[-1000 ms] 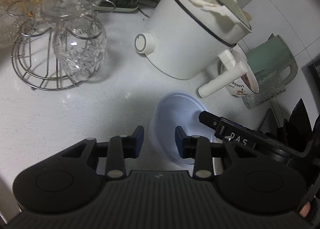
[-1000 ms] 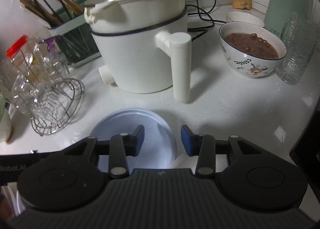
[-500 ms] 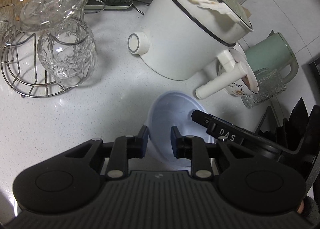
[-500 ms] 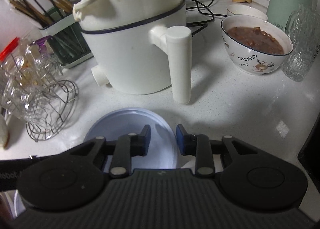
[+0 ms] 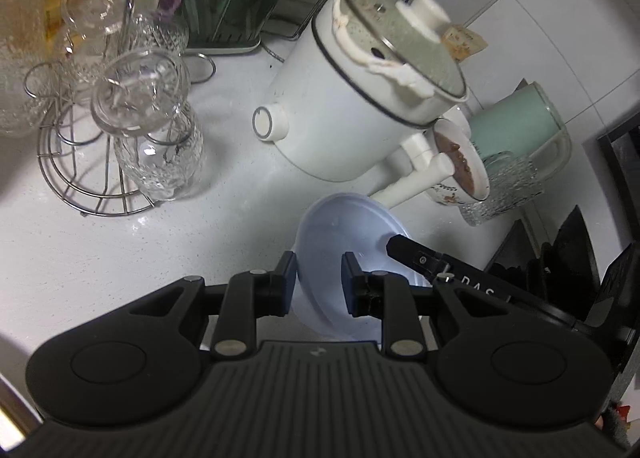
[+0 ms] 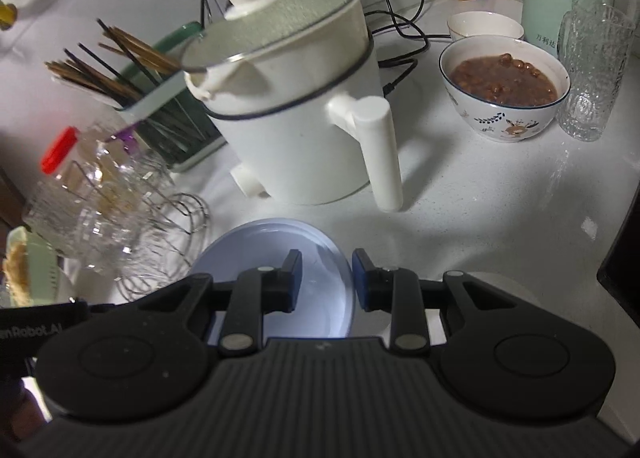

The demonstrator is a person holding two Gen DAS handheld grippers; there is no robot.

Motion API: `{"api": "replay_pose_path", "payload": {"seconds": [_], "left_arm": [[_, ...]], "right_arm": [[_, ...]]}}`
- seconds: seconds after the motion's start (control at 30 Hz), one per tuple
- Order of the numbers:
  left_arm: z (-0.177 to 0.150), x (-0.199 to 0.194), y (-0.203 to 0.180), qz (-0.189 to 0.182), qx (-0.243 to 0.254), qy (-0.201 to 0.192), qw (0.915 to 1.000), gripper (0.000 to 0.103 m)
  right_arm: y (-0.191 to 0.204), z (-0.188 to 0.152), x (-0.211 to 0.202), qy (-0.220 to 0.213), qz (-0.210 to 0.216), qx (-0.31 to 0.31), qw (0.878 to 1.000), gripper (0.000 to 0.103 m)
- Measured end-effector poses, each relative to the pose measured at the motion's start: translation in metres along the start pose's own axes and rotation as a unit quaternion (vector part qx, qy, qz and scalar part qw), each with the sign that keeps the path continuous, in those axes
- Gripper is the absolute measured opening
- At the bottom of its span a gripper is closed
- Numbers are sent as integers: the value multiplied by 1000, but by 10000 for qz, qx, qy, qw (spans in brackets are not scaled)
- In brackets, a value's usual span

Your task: Organize plates and bowls

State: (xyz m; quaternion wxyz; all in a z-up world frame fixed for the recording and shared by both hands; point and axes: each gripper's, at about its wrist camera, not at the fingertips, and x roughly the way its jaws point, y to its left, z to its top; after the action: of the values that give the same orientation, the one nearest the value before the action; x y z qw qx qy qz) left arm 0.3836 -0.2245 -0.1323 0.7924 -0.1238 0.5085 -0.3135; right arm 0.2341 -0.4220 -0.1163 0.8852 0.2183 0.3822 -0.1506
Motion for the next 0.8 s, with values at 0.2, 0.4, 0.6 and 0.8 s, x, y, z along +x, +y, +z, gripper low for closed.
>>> {"api": "replay_pose_path", "payload": {"seconds": [0.2, 0.4, 0.6, 0.8], "left_arm": [[4, -28, -12, -28, 92, -27, 10000, 28], [7, -51, -24, -45, 276, -101, 9996, 28], [4, -61, -28, -96, 235, -167, 9995, 28], [-4, -68, -29, -121, 185, -230, 9995, 28]], "right_arm": [[7, -1, -26, -19, 46, 52, 10000, 30], [10, 0, -49, -61, 148, 199, 9997, 30], [10, -5, -62, -43, 225, 254, 9994, 30], [7, -10, -67, 111, 294, 232, 9992, 30]]}}
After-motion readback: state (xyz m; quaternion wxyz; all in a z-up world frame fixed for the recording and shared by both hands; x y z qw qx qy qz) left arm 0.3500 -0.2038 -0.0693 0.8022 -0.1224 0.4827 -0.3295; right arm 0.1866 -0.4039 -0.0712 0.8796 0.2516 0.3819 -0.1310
